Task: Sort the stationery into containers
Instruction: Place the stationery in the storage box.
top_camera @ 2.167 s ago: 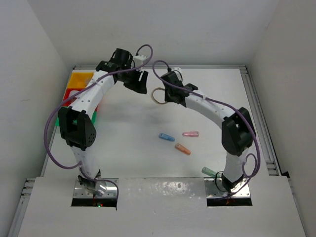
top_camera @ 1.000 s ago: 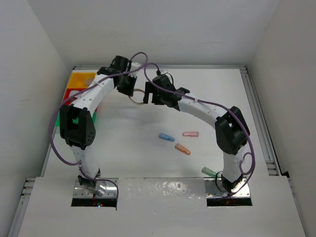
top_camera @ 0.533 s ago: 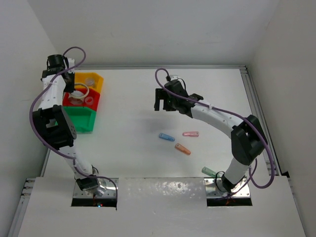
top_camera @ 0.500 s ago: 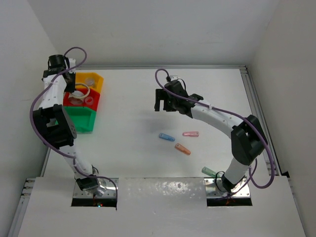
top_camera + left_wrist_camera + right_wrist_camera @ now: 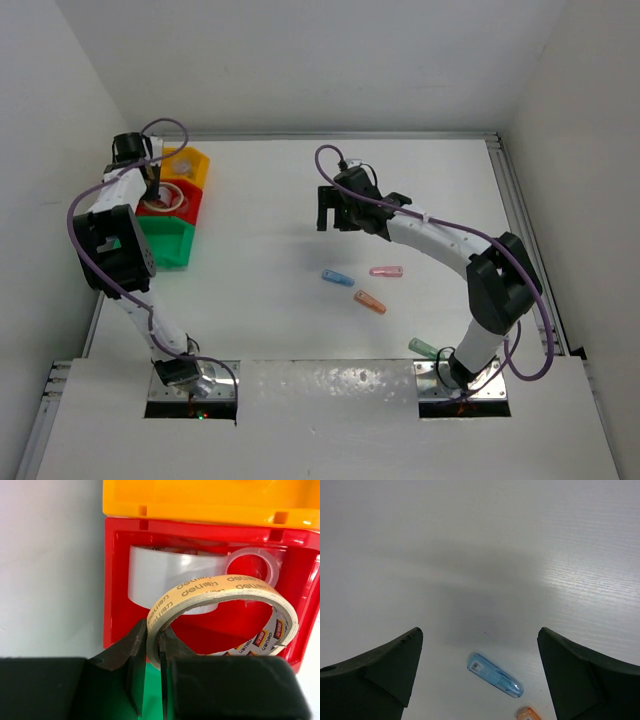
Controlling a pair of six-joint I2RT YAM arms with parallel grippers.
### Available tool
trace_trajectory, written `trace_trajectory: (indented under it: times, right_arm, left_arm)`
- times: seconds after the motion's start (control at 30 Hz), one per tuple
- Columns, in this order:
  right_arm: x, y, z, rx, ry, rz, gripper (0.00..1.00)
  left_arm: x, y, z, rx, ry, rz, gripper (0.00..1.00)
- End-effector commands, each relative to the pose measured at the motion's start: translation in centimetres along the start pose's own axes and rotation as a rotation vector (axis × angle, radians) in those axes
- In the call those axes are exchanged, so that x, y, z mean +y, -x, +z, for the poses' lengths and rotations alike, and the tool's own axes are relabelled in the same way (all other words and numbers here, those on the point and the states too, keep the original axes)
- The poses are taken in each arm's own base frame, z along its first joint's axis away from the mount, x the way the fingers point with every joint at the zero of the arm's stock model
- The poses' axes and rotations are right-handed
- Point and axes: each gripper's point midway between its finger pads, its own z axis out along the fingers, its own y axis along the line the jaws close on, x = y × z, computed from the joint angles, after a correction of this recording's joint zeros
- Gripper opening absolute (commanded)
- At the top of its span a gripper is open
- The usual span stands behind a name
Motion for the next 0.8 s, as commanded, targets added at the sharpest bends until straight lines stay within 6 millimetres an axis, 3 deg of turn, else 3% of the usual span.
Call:
trace_trajectory:
  times: [0.0, 0.27, 0.43, 0.77]
  right_arm:
    - [-0.4, 0.6, -0.1, -0.017, -0.010, 0.001, 0.94]
    - [-1.5, 0.2, -0.1, -0.006, -0.042, 0.003, 0.94]
    - [-2.1, 0.4, -0.5, -0.013, -0.065, -0.003, 0.94]
    - [-3.3, 0.5, -1.2, -0.022, -0.103, 0.004, 0.94]
  left_arm:
    - [2.7, 5.1, -3.3, -0.241, 0.120, 0.020, 0.00]
    - [3.8, 7.8, -4.5, -0.447, 0.209, 0.224, 0.00]
    - [2.6, 8.6, -5.6, -0.598, 0.182, 0.476, 0.00]
    - [1.3, 7.7, -5.2, -0.693, 0.110, 0.720, 0.00]
